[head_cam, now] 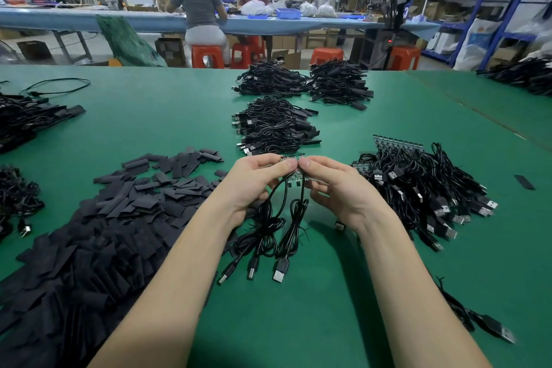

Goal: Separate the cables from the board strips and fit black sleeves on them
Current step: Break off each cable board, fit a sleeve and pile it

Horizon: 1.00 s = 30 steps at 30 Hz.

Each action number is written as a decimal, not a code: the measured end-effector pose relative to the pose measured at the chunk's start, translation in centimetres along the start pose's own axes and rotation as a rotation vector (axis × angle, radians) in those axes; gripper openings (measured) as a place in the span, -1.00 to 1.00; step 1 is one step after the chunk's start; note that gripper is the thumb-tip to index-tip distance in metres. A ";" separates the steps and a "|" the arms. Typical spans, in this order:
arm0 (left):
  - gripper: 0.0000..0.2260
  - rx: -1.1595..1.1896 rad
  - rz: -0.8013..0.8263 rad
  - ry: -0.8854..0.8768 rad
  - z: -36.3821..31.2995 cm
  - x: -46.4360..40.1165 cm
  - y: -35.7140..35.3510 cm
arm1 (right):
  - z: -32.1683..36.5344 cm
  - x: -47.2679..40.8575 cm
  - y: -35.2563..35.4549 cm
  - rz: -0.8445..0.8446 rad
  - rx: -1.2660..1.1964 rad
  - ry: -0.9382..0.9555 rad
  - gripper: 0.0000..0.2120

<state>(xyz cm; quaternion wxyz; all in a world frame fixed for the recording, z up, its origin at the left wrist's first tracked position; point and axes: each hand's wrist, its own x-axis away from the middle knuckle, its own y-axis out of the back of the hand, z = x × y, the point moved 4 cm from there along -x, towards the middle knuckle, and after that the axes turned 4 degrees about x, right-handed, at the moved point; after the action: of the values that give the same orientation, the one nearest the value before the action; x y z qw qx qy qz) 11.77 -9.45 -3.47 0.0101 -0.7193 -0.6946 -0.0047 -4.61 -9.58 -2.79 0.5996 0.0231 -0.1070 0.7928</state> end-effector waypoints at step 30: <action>-0.96 0.247 -0.006 -0.121 0.2 0.6 -5.2 | -0.3 -0.7 1.7 -0.203 -0.301 -0.120 -0.76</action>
<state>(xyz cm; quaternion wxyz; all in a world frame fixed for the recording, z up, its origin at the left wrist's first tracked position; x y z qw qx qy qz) 6.55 -8.71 -3.63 0.0568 -0.7095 -0.6913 0.1244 -5.97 -10.60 -3.43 0.6658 -0.0089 -0.2570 0.7004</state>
